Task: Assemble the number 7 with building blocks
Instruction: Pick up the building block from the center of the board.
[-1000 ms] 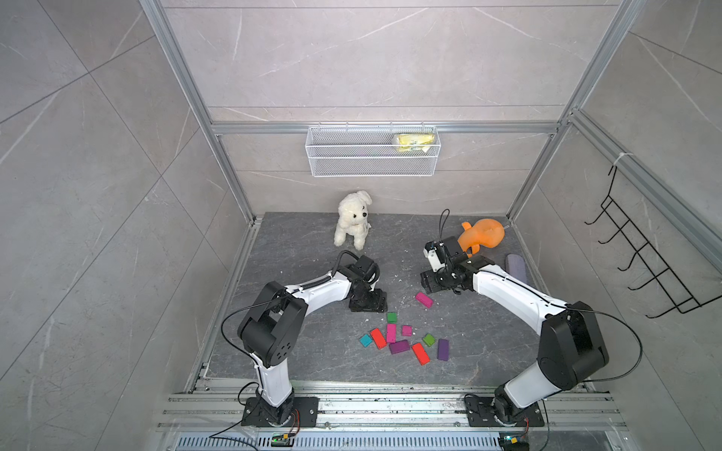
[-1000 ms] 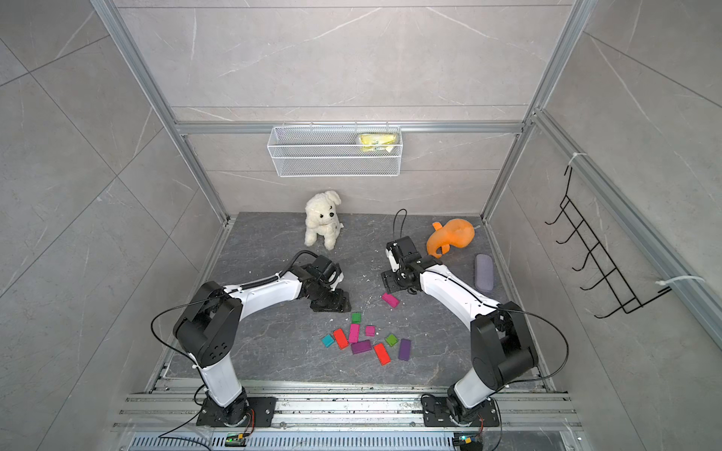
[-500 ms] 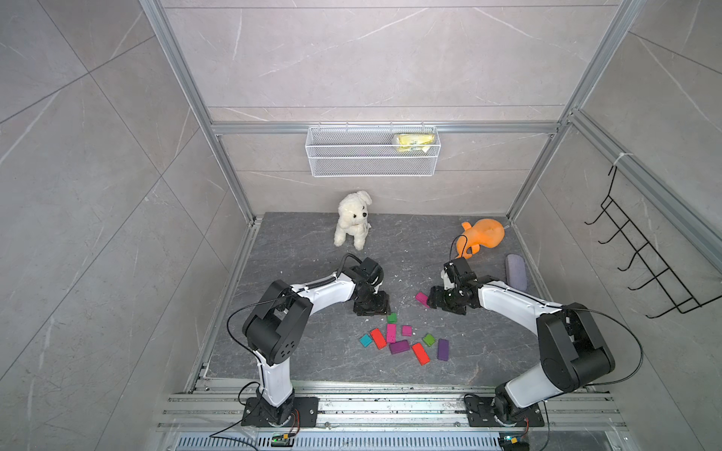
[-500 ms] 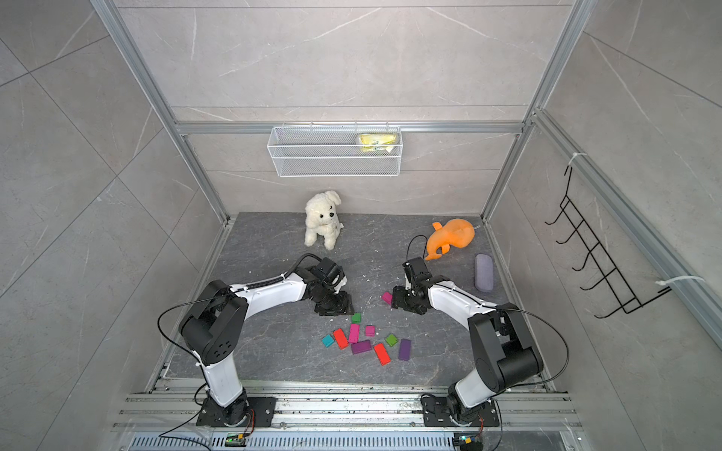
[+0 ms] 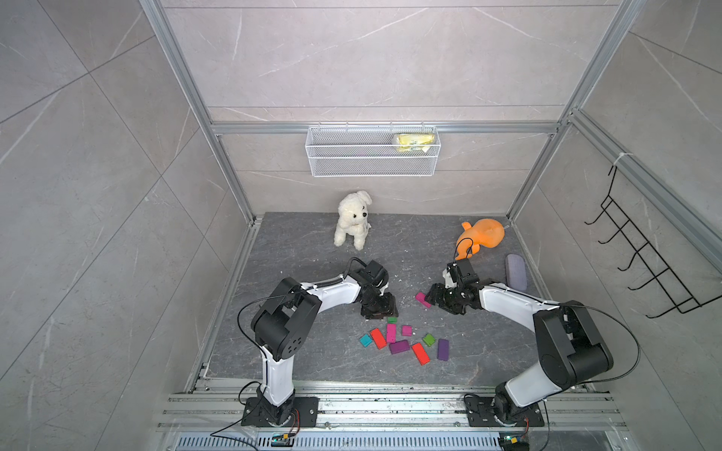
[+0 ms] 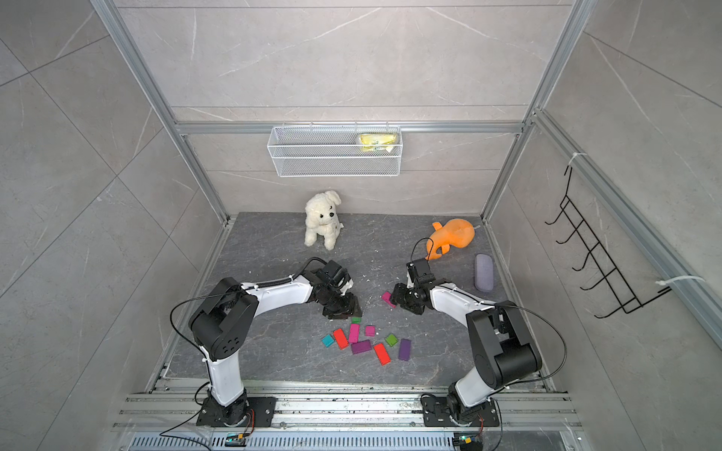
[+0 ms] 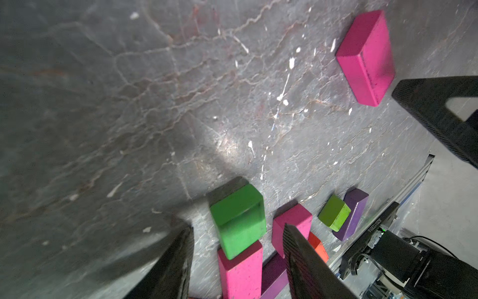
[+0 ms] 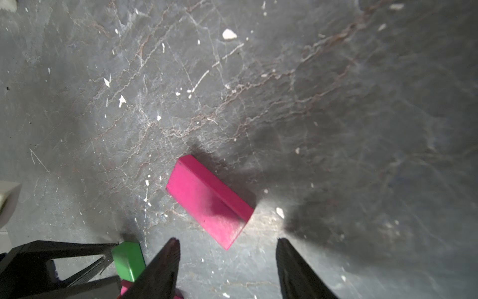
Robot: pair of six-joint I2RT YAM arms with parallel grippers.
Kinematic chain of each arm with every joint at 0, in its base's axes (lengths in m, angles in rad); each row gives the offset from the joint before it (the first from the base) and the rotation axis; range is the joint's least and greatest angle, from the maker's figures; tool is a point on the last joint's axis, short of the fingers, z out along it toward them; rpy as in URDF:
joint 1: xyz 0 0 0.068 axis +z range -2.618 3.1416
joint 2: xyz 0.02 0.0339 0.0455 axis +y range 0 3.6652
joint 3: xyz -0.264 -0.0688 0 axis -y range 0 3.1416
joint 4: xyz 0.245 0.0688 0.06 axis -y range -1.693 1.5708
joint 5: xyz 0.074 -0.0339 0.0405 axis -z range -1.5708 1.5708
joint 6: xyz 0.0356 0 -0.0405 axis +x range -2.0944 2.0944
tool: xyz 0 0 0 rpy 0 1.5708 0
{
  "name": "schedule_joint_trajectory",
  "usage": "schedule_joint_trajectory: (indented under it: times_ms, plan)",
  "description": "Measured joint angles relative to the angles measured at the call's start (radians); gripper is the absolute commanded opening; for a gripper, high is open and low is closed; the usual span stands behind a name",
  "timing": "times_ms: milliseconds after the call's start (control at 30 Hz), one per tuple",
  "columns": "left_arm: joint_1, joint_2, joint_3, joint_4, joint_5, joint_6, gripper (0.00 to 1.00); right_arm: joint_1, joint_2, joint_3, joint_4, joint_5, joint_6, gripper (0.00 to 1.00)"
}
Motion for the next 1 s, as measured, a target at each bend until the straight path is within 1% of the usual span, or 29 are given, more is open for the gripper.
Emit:
schedule_joint_trajectory:
  times_ms: [133,233,333,433,733,1000]
  plan:
    - [-0.001,0.016,0.014,0.016,0.017,-0.013,0.59,0.0,0.019,0.0,0.011,-0.014,0.003,0.6]
    - [-0.002,0.031,0.029,0.026,0.028,-0.019,0.57,0.0,0.027,0.0,0.011,-0.018,0.002,0.6]
    - [-0.005,0.046,0.043,0.029,0.032,-0.026,0.54,0.0,0.032,0.005,0.007,-0.018,0.002,0.6]
    - [-0.008,0.051,0.055,0.018,0.023,-0.026,0.54,0.0,0.035,0.012,-0.004,-0.013,-0.002,0.6]
    - [-0.04,0.051,0.105,-0.097,-0.116,0.004,0.57,0.0,0.035,0.036,-0.071,0.052,-0.034,0.6]
    - [-0.093,0.078,0.172,-0.199,-0.212,0.021,0.57,0.0,0.035,0.042,-0.071,0.056,-0.048,0.61]
